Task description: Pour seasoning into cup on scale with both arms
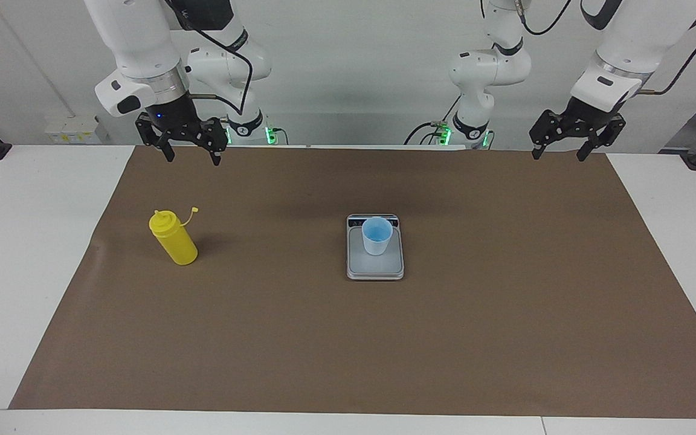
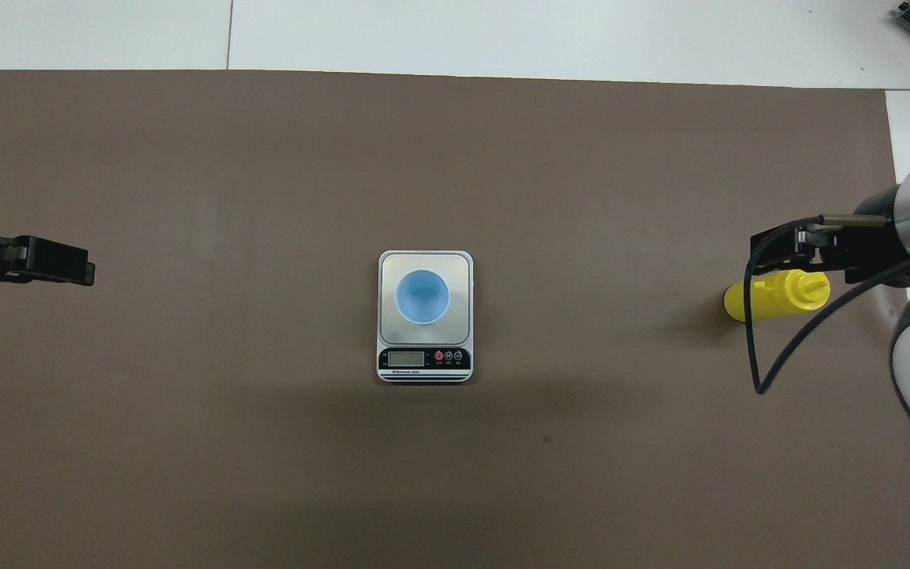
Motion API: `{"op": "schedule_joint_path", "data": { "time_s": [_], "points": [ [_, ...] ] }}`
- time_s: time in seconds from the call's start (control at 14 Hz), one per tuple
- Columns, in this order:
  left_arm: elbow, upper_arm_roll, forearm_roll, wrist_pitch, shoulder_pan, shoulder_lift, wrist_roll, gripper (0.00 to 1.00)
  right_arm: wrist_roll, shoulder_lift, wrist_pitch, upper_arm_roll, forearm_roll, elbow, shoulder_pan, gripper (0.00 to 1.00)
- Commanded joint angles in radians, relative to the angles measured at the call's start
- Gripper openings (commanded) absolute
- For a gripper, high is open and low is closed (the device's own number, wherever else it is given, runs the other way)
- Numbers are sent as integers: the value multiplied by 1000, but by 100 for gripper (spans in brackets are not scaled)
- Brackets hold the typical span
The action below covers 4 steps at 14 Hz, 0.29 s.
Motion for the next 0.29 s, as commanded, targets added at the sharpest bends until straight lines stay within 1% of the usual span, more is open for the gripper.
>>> {"op": "schedule_joint_path", "data": {
  "time_s": [0.0,0.21],
  "points": [
    [-10,-2,-14,11,-7,-17,7,100,-20,-3,15,7,-5,-8,-16,100],
    [-12,26,-11,6,-37,-18,-2,100,-17,-3,15,7,-5,-8,-16,100]
  ]
}}
